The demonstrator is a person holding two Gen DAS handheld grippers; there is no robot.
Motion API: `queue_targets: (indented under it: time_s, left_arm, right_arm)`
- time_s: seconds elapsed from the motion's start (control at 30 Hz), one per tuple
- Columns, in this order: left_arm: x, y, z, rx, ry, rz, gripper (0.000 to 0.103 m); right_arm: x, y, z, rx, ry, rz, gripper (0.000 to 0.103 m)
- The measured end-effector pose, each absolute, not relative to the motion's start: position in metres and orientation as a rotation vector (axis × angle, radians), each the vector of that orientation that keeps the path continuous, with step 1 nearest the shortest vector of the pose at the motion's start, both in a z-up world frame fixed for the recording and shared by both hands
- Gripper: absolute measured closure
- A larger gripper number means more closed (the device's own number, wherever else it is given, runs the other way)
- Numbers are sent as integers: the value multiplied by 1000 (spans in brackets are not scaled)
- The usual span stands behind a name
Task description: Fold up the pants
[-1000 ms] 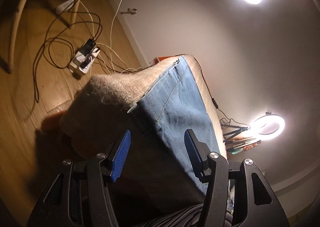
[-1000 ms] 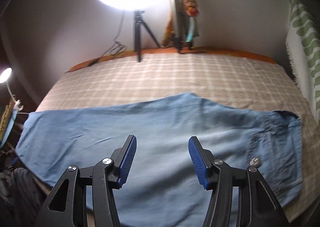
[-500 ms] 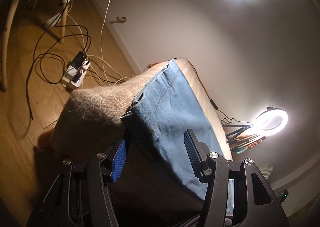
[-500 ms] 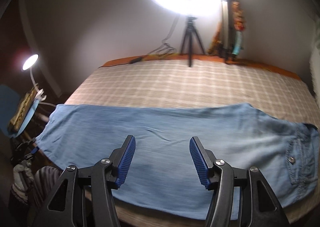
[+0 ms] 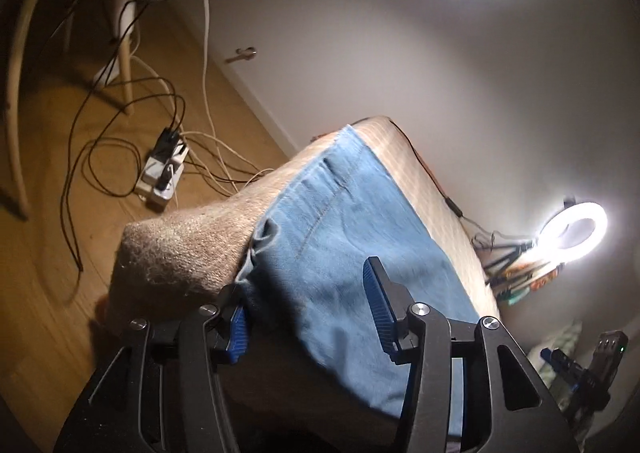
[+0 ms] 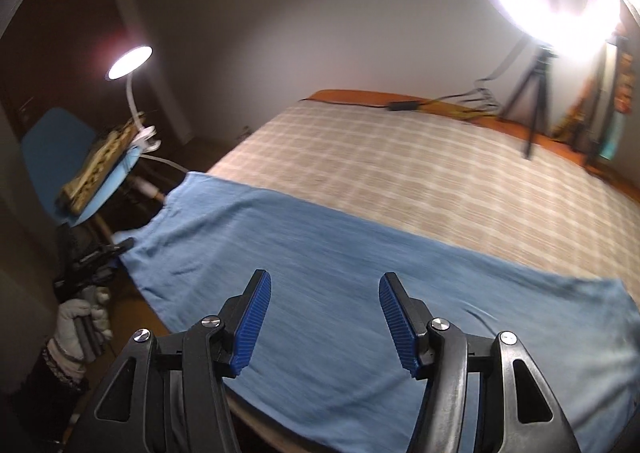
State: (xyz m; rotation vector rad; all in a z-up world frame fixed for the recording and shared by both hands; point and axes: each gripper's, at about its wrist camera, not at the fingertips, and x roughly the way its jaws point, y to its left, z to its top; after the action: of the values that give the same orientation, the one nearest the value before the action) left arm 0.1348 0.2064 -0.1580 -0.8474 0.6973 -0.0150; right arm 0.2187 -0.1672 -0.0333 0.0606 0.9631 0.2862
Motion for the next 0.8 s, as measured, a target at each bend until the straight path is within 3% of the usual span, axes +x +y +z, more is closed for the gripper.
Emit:
queue_targets:
  time_s: [0.03, 0.1, 0.43, 0.63, 0.8]
  left_arm:
    - [135, 206, -159, -840, 685, -9, 59]
    - [138, 204, -157, -794, 672, -6, 92]
    - [148, 129, -103, -454, 599, -195, 91]
    - [152, 82, -106, -341, 631, -304, 92]
    - [155, 65, -110, -287, 649, -340, 91]
  right_arm:
    - [224, -159, -34, 54, 971, 307, 44]
    - [235, -141, -37, 42, 989, 356, 44]
    - [308, -87, -61, 180, 1121, 566, 32]
    - [372, -31, -87, 285, 1231, 694, 30]
    - [401, 23, -116, 192, 1310, 712, 30]
